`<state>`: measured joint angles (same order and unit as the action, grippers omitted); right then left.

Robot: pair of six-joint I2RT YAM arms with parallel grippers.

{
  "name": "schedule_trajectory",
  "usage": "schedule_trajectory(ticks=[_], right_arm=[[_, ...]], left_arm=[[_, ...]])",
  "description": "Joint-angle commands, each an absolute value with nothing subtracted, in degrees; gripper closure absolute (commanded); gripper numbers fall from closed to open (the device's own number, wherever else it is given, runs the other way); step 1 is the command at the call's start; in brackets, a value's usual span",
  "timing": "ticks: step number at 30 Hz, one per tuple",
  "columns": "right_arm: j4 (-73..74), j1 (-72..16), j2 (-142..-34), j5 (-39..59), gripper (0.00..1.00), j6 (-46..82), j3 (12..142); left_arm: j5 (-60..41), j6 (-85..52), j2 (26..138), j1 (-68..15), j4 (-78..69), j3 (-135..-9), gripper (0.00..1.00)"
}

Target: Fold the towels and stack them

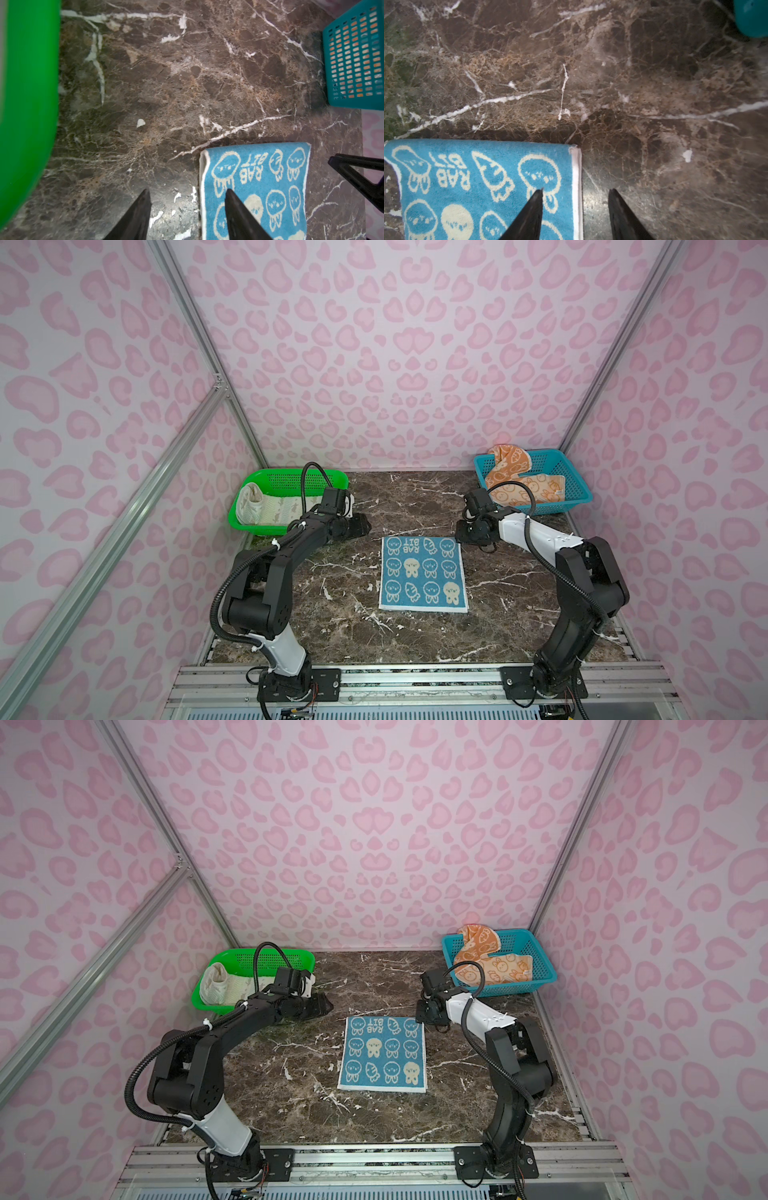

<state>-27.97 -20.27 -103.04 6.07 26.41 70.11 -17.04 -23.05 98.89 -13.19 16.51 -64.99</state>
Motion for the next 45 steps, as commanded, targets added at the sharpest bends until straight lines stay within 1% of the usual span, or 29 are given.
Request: schedule_trajectory(ticks=[1,7,11,15,19,33,40,45], right_arm=[[-27.25,-19.84,-104.76,7.03,0.48,26.8,71.1],[-27.07,-19.01,-108.09,7.8,0.56,28.02,73.19],[-26.8,-19.0,-109.96,7.52,0.62,28.86,74.13],[-26.54,-19.02,-111.91,7.81,0.65,29.44,75.12],[-26.72,-18.94,-113.52,8.11,0.71,30.01,76.07],[-24.87,-18.95,-114.65,9.14,0.72,30.63,74.98],[-24.48,-18.9,-114.86,9.4,0.72,30.6,74.75],[-24.17,-18.94,-115.05,9.84,0.75,30.43,74.62]], left_arm=[[-18.29,-24.4,101.4,-12.93,16.27,-65.99,0.41],[-22.37,-26.3,106.93,-12.94,16.66,-69.02,0.45],[-22.68,-26.63,108.94,-12.96,16.54,-70.15,0.46],[-22.7,-26.11,110.69,-13.42,17.08,-71.91,0.46],[-23.07,-26.54,112.35,-14.41,17.09,-73.36,0.47],[-24.21,-26.47,116.84,-18.34,17.72,-76.57,0.49],[-23.65,-25.77,117.51,-19.93,18.96,-76.73,0.53],[-23.47,-25.69,118.36,-19.96,19.44,-76.73,0.59]])
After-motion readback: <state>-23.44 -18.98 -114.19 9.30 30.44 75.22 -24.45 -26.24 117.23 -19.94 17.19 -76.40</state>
